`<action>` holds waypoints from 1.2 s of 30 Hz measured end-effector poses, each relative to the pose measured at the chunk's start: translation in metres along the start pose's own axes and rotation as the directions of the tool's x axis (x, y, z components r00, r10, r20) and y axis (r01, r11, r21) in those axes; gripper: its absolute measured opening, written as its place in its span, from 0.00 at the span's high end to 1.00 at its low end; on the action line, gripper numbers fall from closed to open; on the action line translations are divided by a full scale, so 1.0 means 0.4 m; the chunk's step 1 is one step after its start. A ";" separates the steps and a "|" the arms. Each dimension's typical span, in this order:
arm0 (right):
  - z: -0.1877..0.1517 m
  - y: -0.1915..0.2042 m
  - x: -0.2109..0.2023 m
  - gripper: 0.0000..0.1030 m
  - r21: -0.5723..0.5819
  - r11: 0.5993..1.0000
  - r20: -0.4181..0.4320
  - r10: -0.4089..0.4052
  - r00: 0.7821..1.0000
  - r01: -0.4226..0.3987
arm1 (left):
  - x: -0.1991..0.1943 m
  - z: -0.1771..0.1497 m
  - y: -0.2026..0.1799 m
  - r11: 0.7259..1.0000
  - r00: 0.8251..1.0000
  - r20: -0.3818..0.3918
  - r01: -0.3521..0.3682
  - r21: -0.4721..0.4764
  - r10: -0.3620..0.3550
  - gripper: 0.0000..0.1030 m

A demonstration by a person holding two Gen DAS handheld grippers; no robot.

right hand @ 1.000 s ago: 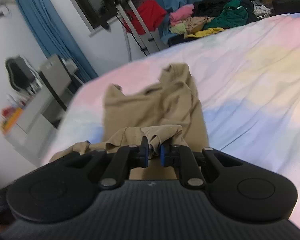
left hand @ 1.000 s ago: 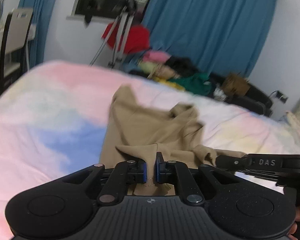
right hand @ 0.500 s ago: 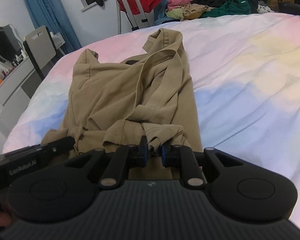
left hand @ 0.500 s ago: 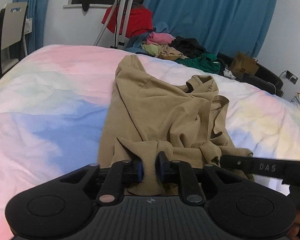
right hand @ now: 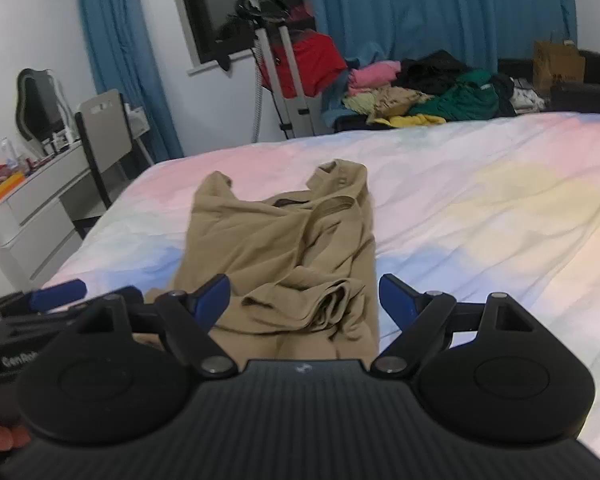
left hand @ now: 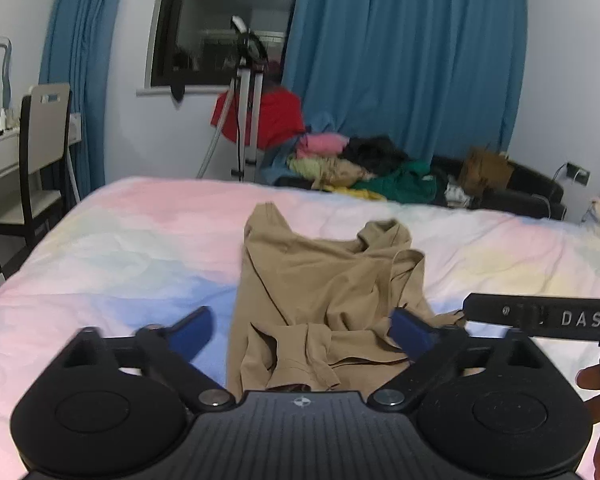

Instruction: Fold clothes

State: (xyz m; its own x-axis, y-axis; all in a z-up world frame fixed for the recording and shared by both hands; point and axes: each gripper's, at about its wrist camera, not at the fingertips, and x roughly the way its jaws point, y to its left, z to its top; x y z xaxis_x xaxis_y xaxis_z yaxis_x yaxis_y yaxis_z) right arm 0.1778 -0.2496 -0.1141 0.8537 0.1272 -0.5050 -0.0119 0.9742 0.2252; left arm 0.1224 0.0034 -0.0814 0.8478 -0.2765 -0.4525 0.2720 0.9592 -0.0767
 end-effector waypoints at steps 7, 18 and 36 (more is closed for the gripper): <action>-0.038 0.014 -0.095 0.19 0.022 1.000 0.031 -0.004 1.000 0.003 | -0.105 -0.045 0.018 0.992 0.994 -0.085 0.059 -0.112 -0.069 0.00; -0.188 -0.134 -0.091 0.18 0.669 0.726 -0.108 0.306 0.946 -0.159 | -0.027 -0.209 0.158 0.666 0.843 -0.323 0.055 -0.744 -0.430 0.07; -0.318 -0.131 0.036 0.79 0.853 0.520 -0.150 0.323 0.935 -0.043 | 0.029 -0.288 0.207 0.492 0.915 -0.209 -0.013 -0.871 -0.345 0.88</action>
State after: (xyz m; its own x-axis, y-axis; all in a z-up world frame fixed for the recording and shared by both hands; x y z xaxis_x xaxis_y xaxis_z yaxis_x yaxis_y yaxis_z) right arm 0.1246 -0.2750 -0.2392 0.7159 0.4612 -0.5242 0.4018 0.3419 0.8495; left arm 0.1024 0.0862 -0.1953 0.5872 -0.5716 -0.5732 -0.2740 0.5260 -0.8051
